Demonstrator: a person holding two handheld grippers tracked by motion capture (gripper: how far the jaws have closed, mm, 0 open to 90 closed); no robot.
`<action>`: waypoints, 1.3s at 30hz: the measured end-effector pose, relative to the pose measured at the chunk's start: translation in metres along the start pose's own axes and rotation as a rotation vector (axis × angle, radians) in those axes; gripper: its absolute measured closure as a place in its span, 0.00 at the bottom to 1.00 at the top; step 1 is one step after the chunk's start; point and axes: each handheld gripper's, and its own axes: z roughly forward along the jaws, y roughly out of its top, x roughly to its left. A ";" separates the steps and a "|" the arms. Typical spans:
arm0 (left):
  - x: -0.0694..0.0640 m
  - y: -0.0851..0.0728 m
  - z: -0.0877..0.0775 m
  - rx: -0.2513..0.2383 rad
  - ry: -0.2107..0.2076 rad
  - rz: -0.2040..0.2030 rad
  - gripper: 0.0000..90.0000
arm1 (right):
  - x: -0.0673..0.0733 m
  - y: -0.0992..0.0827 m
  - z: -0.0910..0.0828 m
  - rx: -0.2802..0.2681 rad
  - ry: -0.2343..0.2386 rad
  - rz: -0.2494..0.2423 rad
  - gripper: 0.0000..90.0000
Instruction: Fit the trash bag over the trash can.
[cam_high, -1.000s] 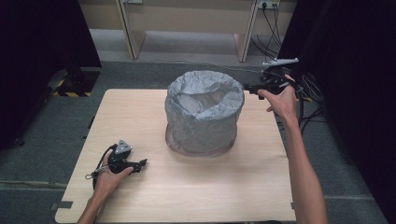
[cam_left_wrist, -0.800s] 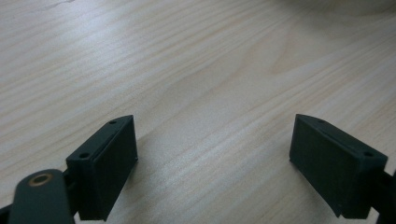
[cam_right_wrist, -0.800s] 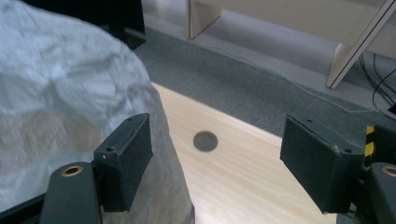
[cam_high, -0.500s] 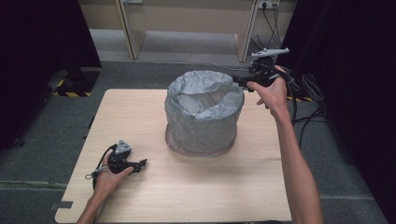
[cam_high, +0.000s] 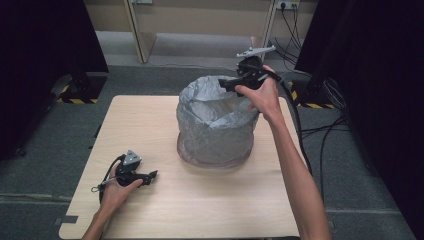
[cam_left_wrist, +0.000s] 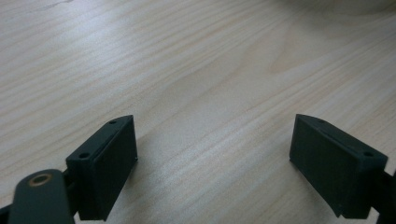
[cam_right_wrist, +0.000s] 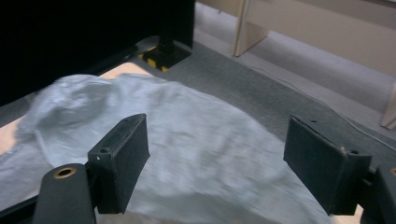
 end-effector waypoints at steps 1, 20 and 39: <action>0.000 0.000 0.000 0.000 0.000 0.000 0.16 | 0.004 0.001 0.003 0.007 0.006 -0.012 0.25; 0.000 0.000 0.000 0.000 -0.004 0.005 0.16 | 0.040 -0.017 0.077 0.219 0.058 -0.069 0.24; -0.001 0.000 0.000 0.001 -0.006 0.008 0.16 | 0.034 -0.041 0.108 0.523 0.015 -0.144 0.26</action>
